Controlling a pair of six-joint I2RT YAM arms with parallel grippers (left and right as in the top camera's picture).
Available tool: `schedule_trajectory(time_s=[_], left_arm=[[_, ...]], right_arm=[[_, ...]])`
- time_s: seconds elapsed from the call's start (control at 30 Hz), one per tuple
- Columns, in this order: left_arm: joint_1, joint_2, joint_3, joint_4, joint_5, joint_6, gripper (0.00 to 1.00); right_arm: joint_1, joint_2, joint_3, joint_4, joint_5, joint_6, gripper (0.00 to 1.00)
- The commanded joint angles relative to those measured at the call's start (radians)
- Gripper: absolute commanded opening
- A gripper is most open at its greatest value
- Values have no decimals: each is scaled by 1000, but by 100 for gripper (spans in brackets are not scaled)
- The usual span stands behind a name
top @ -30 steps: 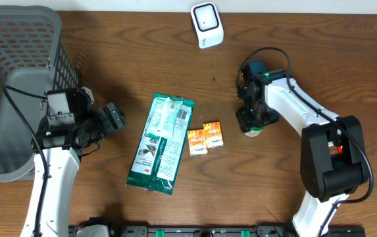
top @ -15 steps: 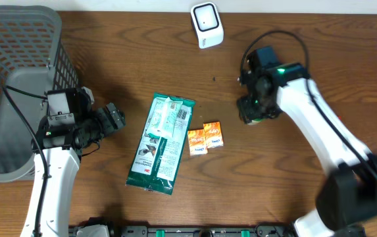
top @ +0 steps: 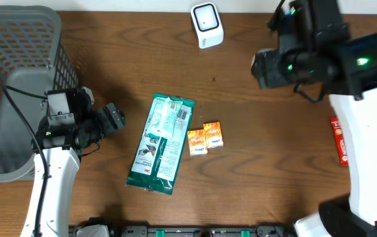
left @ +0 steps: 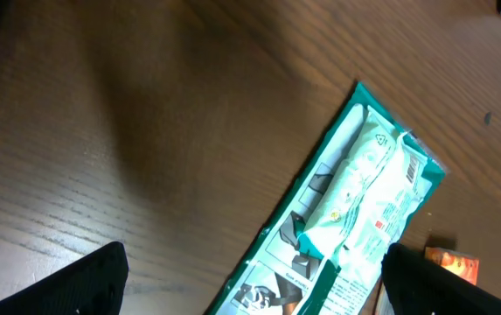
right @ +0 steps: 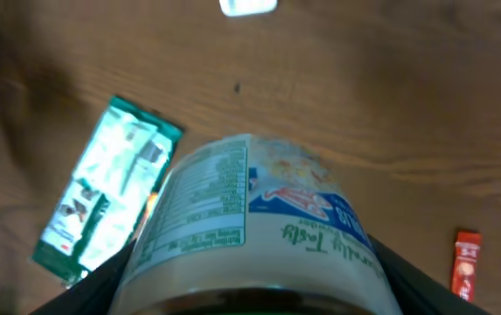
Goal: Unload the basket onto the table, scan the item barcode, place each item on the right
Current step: 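Raise the jar with the right gripper up to the scanner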
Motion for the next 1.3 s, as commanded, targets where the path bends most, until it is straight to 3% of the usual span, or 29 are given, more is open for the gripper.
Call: schedule_trajectory(time_s=[0.0,0.17,0.47,1.27], left_arm=[[9,5,6,-2,-13,-13,93],[9,5,6,-2,-13,-13,93],[9,5,6,-2,-13,-13,93],[9,5,6,-2,-13,-13,93]], right_arm=[[3,94,177,-43,-5,15,1],[26,184,218,-7,-5,15,1],[28,404,217,208,-27,57,1],[-10,909,217,1156,-162,229,1]])
